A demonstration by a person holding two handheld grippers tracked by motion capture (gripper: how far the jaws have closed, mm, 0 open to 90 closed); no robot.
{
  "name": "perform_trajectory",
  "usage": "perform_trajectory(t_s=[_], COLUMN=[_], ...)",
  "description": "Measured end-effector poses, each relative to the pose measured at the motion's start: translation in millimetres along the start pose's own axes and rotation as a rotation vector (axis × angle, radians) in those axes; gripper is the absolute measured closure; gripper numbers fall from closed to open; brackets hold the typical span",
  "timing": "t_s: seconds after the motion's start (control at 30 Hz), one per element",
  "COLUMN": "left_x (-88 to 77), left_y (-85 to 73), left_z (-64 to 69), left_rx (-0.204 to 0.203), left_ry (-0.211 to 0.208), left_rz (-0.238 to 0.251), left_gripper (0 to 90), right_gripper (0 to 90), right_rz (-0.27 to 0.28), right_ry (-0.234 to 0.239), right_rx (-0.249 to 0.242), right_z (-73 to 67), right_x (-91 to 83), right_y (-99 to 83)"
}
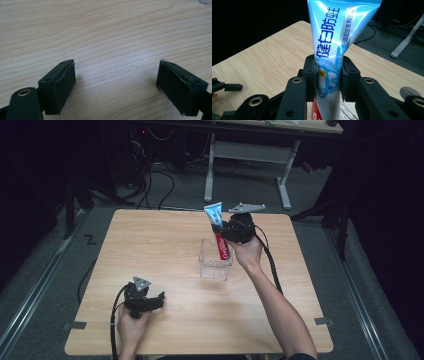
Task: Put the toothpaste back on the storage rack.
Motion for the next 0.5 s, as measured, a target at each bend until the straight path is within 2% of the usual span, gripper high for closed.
perform_trajectory(t_s=[0.5], left_x=[-0.1], left_y=[0.0], left_z=[0.0], left_rx=[0.0], left_ry=[0.0], left_rz=[0.0], left_gripper=[16.0], right_gripper=[70.1], right_rz=[-0.031], right_ry=[0.004], right_rx=[-0.008], right_z=[-2.4], right_x=[9.7], right_y=[-12.8])
Point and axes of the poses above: each handheld gripper's, and its own axes: x roughly forward along the jaws, y roughly out of its top, z roughly to its right, the point moved 5 cm from there along x, roughly forward along the jaws, and after that the axes turned 7 degrees about z, right-handed, at the moved point
